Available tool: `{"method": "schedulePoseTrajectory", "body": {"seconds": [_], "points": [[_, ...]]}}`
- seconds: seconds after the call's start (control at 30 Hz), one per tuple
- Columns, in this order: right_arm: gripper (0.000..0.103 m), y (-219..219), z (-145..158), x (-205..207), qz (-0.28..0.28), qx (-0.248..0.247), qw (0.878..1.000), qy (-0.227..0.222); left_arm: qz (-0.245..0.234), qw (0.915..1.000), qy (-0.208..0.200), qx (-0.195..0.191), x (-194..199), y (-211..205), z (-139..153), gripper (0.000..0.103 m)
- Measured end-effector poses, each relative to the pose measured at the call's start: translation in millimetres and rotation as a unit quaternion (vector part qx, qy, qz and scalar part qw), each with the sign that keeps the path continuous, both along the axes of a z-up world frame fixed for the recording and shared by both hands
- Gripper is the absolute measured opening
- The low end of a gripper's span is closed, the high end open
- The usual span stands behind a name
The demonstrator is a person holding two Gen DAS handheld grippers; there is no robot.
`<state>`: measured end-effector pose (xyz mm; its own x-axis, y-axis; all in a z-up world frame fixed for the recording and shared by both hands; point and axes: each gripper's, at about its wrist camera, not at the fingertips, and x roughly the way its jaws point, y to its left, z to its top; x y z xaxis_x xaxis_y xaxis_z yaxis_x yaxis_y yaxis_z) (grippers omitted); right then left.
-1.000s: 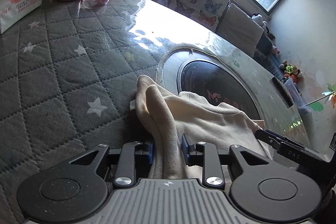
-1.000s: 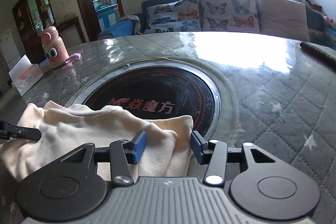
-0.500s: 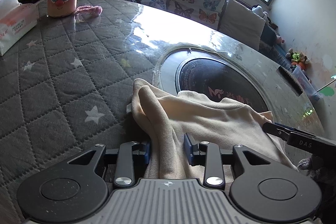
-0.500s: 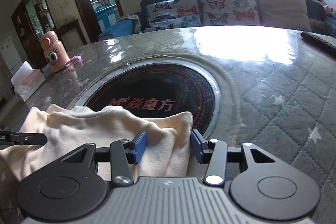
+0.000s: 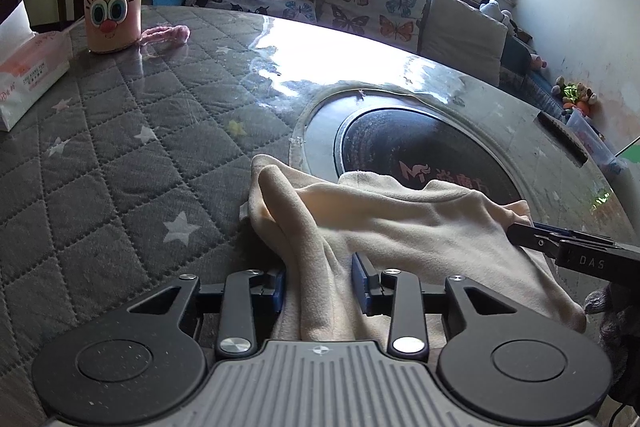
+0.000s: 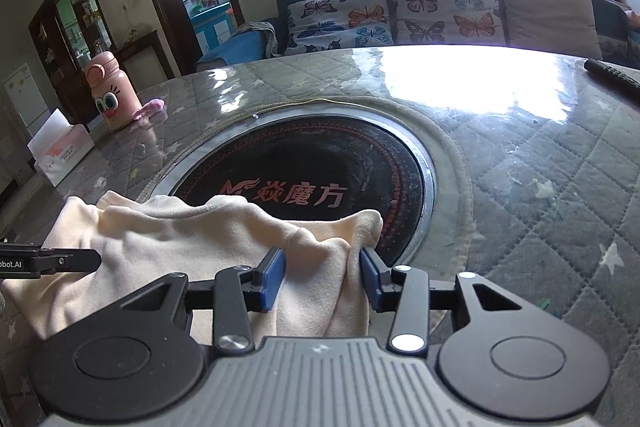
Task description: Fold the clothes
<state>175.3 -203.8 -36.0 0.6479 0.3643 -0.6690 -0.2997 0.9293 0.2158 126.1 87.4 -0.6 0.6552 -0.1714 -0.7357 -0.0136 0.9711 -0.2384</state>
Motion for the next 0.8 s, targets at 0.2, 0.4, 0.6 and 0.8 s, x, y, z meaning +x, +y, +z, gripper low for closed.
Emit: {"method": "schedulePoseTrajectory", "body": {"seconds": [0.2,0.4,0.6,0.8], "points": [[0.029,3,0,0,-0.002,-0.005,1.000,-0.002,-0.001,1.0000,-0.001,0.006,0,-1,0,0.039],[0.035,5,3,-5,-0.005,-0.021,1.000,-0.015,0.008,0.9999,-0.002,0.013,-1,6,1,0.049],[0.048,9,7,-13,0.008,-0.037,0.999,-0.028,0.019,0.9995,-0.008,0.022,-2,12,2,0.055],[0.048,11,0,-12,0.009,-0.082,0.996,-0.039,0.034,0.9986,-0.013,0.039,-3,22,4,0.057]]}}
